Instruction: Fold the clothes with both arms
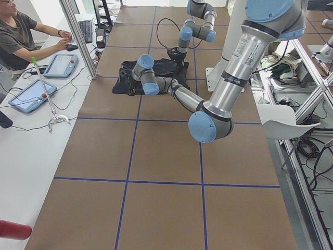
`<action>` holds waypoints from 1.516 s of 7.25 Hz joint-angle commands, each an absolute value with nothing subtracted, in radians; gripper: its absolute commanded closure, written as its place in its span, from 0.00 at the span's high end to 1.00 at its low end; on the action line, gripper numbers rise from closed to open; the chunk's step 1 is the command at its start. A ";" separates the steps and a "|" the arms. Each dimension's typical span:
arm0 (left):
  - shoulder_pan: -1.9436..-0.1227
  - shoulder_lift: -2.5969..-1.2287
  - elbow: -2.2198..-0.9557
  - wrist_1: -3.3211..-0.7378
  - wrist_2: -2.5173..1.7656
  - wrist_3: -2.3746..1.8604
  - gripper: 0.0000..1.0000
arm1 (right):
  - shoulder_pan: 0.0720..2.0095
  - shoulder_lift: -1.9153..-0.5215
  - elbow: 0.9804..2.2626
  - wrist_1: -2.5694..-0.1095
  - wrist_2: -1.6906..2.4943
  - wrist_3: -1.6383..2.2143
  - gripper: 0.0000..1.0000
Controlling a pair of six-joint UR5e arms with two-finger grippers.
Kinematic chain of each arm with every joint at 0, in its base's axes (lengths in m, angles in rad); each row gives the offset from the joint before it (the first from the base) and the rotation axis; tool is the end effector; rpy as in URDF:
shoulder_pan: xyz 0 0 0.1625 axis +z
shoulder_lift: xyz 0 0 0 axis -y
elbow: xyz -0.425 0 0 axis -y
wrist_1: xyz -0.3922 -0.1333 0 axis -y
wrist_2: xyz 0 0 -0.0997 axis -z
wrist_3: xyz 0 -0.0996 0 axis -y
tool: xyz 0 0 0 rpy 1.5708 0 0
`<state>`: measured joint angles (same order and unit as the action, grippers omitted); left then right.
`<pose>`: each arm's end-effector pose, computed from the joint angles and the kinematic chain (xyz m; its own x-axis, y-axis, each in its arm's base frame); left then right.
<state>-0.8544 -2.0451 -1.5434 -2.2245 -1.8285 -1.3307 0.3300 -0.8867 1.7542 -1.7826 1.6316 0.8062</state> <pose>0.3644 -0.5828 0.3258 0.4269 -0.1401 -0.8934 0.4927 0.8645 0.0998 -0.5849 -0.3349 0.2107 0.7408 -0.4766 0.4733 0.3110 0.8679 0.3873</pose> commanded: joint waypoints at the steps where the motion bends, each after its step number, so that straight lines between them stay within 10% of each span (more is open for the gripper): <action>1: -0.854 -2.045 -1.546 -2.224 -1.829 -1.336 0.72 | 0.356 -0.897 1.854 -1.886 1.663 0.764 0.00; 5: -0.851 -2.045 -1.558 -2.224 -1.830 -1.344 0.72 | 0.353 -1.140 2.023 -1.893 1.667 0.941 0.00; 8: -0.851 -2.045 -1.565 -2.223 -1.830 -1.344 0.72 | 0.296 -1.137 2.026 -1.887 1.666 1.199 1.00; 11: -0.853 -2.046 -1.566 -2.223 -1.830 -1.345 0.73 | 0.318 -1.143 2.020 -1.792 1.661 1.458 1.00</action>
<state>-0.8527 -2.0451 -1.5650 -2.2228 -1.8300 -1.3442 0.3140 -1.1389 2.0226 -1.8358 1.6634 1.2859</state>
